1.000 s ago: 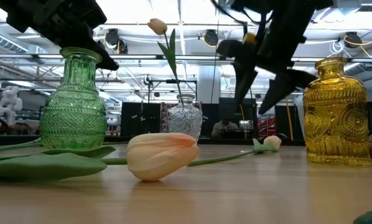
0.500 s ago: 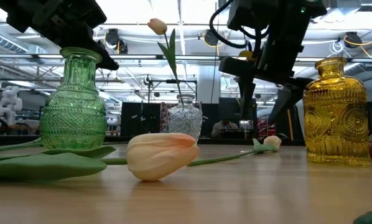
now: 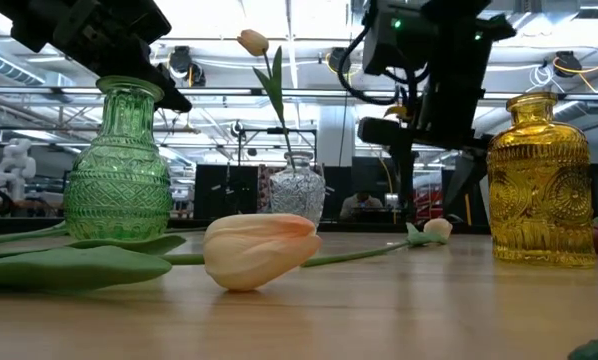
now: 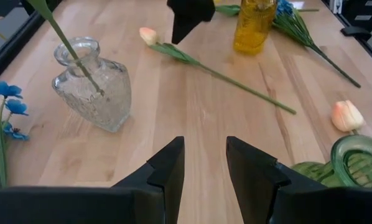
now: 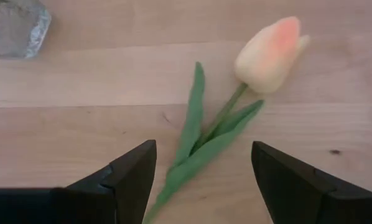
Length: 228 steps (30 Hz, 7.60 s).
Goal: Sort flowers into vase by color
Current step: Put the top pink flower into the transparent vase, then put the pink flower into the transparent vase
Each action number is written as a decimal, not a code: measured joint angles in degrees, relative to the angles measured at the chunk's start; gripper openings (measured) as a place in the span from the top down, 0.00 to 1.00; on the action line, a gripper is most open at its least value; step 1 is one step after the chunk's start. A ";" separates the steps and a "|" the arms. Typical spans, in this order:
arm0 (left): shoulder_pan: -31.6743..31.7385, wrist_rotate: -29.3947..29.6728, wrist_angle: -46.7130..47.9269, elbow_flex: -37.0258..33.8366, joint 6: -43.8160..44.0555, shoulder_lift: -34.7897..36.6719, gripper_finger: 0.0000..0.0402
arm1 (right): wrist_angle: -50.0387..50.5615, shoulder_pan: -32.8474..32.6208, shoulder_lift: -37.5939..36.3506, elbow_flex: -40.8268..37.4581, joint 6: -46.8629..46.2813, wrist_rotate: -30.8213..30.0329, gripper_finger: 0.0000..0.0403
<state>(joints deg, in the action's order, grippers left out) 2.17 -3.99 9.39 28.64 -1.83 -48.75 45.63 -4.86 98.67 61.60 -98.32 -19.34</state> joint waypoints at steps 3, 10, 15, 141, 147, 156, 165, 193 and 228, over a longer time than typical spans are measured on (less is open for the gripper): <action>0.05 0.15 -0.03 0.00 0.00 0.00 0.69 | -0.96 0.90 1.90 0.01 0.95 1.79 0.36; 0.11 0.68 0.08 0.00 -0.02 0.00 0.69 | -5.09 2.54 5.71 0.02 3.59 4.06 0.36; 0.11 0.83 0.15 0.00 -0.02 0.00 0.69 | -4.77 3.54 6.37 0.02 4.68 5.63 0.38; -7.70 11.03 4.21 0.00 21.05 0.02 0.69 | -81.21 -1.61 -24.33 -0.94 109.22 -16.16 0.96; -8.11 11.78 3.55 0.00 21.01 0.02 0.69 | -95.53 3.65 -22.18 -8.14 105.98 -10.41 0.96; -8.11 12.07 2.99 0.00 20.94 0.02 0.69 | -109.03 7.78 -17.95 -15.03 104.03 -9.05 0.96; -8.11 13.23 3.01 0.00 20.71 0.02 0.69 | -113.17 9.53 -12.62 -15.34 105.37 -9.02 0.96; -8.07 14.36 0.65 0.00 18.68 0.02 0.69 | -105.66 11.03 -9.55 -15.32 100.84 -9.03 0.96; -8.47 14.86 -0.88 1.55 17.85 0.02 0.69 | -112.16 9.21 -4.79 -15.34 101.05 -13.81 0.50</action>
<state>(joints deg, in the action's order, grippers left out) -6.30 10.87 8.52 30.19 16.03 -48.73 -66.53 4.35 93.88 46.26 2.73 -33.15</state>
